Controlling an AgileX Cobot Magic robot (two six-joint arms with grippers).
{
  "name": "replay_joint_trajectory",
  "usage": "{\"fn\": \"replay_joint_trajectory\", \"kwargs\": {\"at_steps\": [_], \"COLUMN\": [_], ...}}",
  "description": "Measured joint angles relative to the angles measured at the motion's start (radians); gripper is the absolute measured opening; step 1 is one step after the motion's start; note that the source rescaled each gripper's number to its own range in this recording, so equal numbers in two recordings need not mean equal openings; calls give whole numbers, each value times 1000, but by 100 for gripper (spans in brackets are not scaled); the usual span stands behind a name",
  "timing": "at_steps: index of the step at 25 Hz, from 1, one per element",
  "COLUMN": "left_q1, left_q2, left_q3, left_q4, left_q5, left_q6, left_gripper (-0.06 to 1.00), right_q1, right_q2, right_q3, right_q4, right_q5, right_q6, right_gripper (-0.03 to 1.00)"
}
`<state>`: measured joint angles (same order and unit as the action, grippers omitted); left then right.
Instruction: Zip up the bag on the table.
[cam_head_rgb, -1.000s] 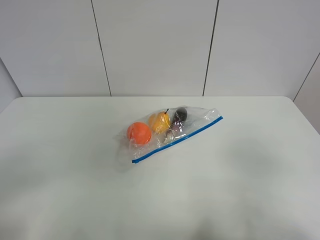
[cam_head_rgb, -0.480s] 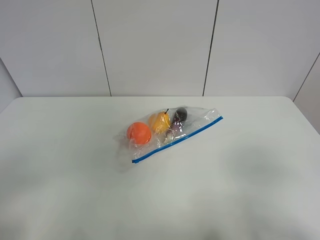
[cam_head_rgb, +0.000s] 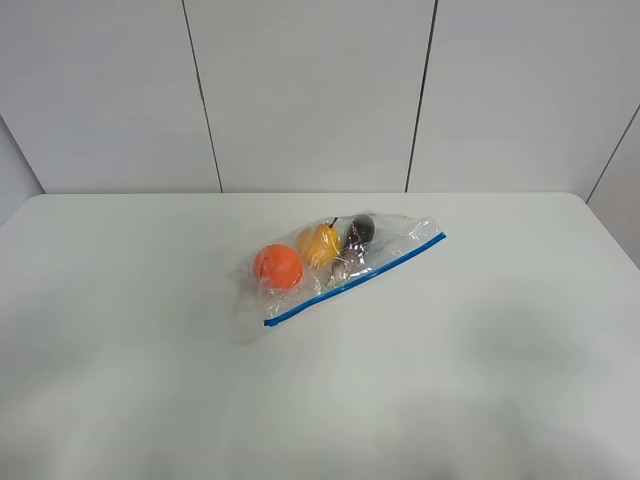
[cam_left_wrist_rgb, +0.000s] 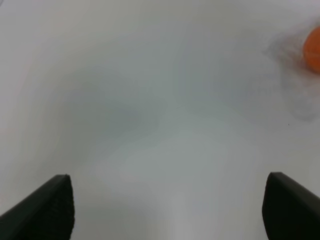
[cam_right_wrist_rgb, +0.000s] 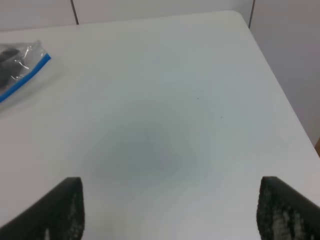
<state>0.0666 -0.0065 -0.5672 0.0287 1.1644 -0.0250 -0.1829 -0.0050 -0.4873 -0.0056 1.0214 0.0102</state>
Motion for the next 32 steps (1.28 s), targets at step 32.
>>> {"fn": "replay_joint_trajectory", "kwargs": {"at_steps": [32], "left_q1": [-37], "left_q2": [0], "left_q3": [0], "left_q4": [0], "left_q5": [0], "left_q6": [0], "left_gripper": [99], "right_q1": [67], "right_q2": [0], "right_q3": [0], "right_q4": [6], "right_q5": [0], "right_q6": [0], "right_gripper": [83]}}
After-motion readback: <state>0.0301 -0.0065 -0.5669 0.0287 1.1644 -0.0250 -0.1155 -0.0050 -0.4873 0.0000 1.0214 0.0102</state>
